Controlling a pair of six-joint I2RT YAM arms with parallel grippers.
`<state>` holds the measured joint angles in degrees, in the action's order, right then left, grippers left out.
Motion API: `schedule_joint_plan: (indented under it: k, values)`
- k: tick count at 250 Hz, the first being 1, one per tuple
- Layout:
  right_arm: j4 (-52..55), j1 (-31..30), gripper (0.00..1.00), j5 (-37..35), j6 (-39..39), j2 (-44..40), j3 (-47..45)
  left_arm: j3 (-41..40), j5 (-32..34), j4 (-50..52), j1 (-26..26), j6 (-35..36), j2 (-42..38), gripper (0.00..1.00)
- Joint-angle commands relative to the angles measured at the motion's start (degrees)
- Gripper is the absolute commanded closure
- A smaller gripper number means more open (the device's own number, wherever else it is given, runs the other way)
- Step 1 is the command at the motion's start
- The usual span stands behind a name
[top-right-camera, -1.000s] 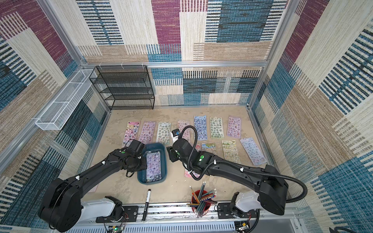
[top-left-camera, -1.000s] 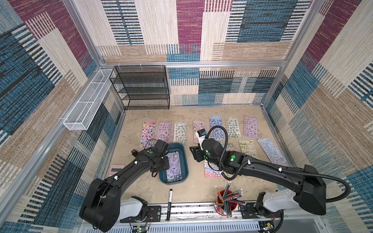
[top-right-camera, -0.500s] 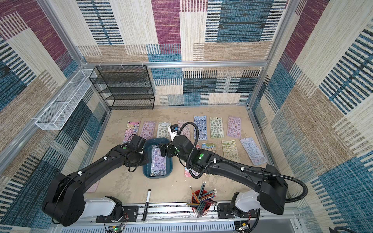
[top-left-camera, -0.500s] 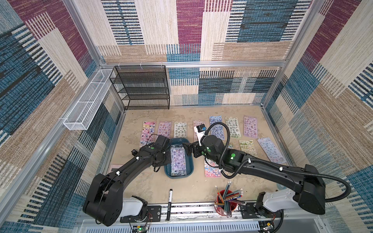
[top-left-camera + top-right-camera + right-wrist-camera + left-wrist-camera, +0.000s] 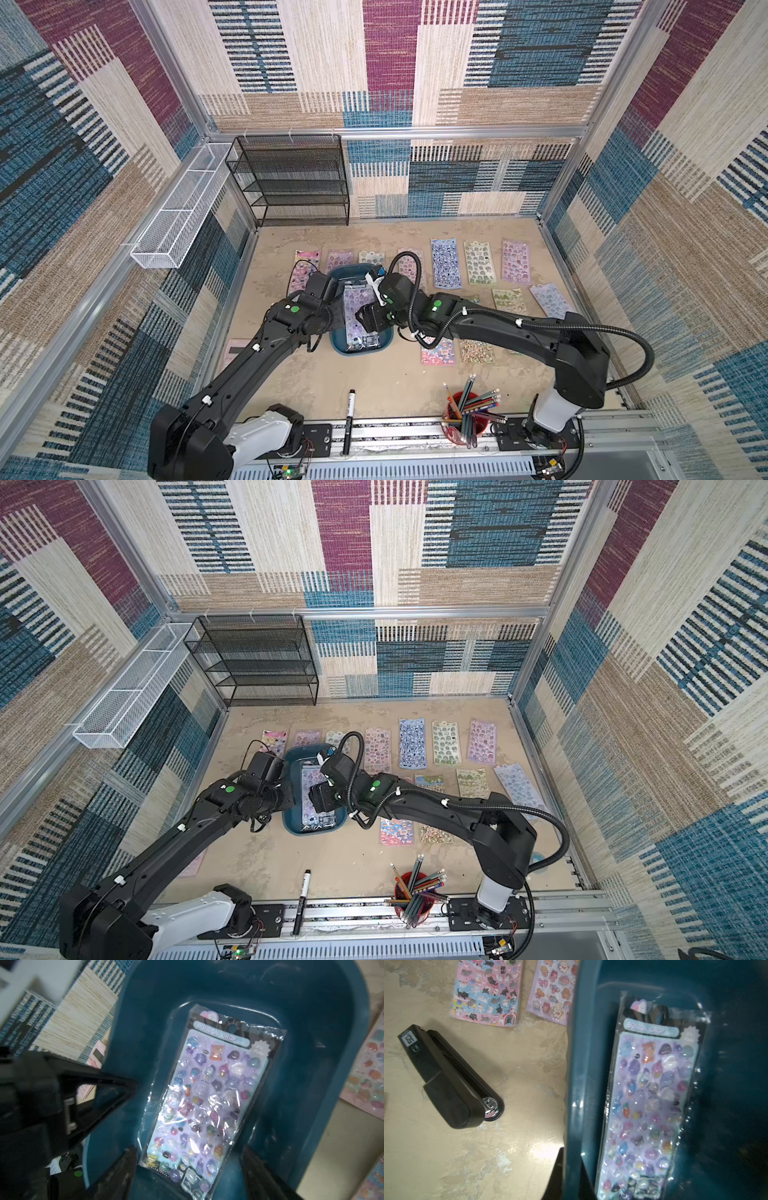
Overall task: Take the stickers out of the storage box
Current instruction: Pick up the storage box at the center of the board, then pick up the sticker from the storage box.
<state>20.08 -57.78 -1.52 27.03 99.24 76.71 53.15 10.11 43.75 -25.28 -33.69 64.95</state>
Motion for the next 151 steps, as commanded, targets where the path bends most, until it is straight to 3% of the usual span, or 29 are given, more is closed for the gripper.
schedule_joint_plan:
  k: [1, 89, 151]
  values:
    - [7.75, 0.03, 0.20, -2.73, 2.13, 3.86, 3.93, 0.97, 2.94, 1.65, -0.37, -1.85, -1.55, 1.00]
    - [14.46, 0.23, 0.13, -6.90, 8.28, 13.24, 12.15, 5.41, 4.53, 1.54, -3.13, -3.18, -1.66, 1.00]
    - [6.25, 1.24, 0.14, 6.16, 9.64, 15.50, 12.39, 7.39, 2.86, -0.01, -5.88, -3.48, 0.38, 1.00]
